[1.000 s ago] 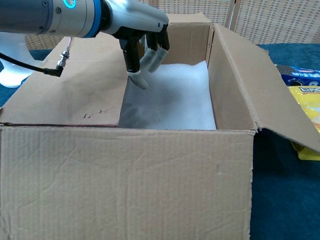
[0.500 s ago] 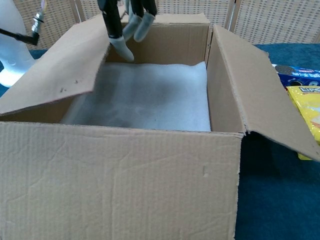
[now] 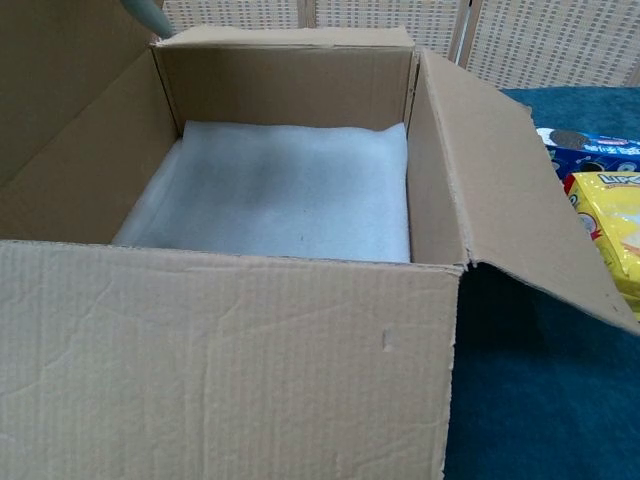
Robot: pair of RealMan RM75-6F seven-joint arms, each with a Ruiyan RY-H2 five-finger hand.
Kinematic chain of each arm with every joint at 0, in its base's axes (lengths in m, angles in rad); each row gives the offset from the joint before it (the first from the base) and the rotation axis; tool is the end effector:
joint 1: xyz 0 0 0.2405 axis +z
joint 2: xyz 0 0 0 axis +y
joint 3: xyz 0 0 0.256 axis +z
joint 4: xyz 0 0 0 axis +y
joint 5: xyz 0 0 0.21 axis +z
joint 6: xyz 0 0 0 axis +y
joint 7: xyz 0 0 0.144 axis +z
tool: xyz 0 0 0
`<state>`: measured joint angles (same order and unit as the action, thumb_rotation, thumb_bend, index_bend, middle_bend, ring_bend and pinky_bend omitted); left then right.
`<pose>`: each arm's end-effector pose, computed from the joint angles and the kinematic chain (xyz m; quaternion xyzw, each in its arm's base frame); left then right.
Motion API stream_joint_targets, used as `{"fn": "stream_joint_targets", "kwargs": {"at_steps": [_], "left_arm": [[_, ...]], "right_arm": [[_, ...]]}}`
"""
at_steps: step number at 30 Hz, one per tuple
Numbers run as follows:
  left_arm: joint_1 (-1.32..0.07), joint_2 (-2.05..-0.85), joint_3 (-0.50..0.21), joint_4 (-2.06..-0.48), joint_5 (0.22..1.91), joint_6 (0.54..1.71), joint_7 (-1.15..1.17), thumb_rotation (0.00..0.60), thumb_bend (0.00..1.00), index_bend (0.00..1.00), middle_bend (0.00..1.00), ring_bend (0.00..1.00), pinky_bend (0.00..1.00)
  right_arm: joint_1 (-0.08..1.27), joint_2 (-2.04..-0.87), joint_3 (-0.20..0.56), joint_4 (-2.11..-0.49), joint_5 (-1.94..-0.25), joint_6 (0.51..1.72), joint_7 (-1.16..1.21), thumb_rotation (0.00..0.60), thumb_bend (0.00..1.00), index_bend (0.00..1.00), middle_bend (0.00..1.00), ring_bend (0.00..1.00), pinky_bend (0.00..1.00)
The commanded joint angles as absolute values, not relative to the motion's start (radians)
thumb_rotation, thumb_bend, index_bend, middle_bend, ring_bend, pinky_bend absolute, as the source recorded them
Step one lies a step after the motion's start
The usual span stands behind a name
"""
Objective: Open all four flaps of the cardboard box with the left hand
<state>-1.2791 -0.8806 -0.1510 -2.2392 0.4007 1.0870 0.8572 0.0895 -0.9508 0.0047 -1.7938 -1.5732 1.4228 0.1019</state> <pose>-0.0014 0.3274 0.1374 -0.8029 -0.2349 -0.2789 0.4716 -0.2830 -0.1695 0.1764 0.6137 -0.4358 0.4007 0.5223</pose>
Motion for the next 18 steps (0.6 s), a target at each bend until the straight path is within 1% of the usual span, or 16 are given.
{"fn": "stream_joint_targets", "kwargs": {"at_steps": [1,5,14,18], "left_arm": [[-1.249,-0.817,-0.137,-2.256,0.414,1.069,0.834,0.600,0.02,0.53,0.63,0.38,0.20],[-1.219,-0.755,-0.116,-2.251,0.433,1.033,0.817,0.600,0.02,0.52,0.63,0.38,0.20],[-1.152,-0.663,-0.085,-2.218,0.479,0.980,0.771,0.600,0.02,0.51,0.62,0.38,0.19],[-1.112,-0.636,-0.058,-2.202,0.498,0.950,0.754,0.600,0.02,0.50,0.61,0.38,0.20]], "right_arm": [[0.089,-0.949,0.005,-1.795,-1.574,1.425,0.105,0.600,0.00,0.00,0.00,0.00,0.00],[0.089,-0.948,0.003,-1.795,-1.576,1.424,0.110,0.600,0.00,0.00,0.00,0.00,0.00],[0.089,-0.945,0.003,-1.796,-1.578,1.426,0.117,0.600,0.00,0.00,0.00,0.00,0.00],[0.088,-0.943,0.001,-1.798,-1.584,1.428,0.119,0.600,0.00,0.00,0.00,0.00,0.00]]}}
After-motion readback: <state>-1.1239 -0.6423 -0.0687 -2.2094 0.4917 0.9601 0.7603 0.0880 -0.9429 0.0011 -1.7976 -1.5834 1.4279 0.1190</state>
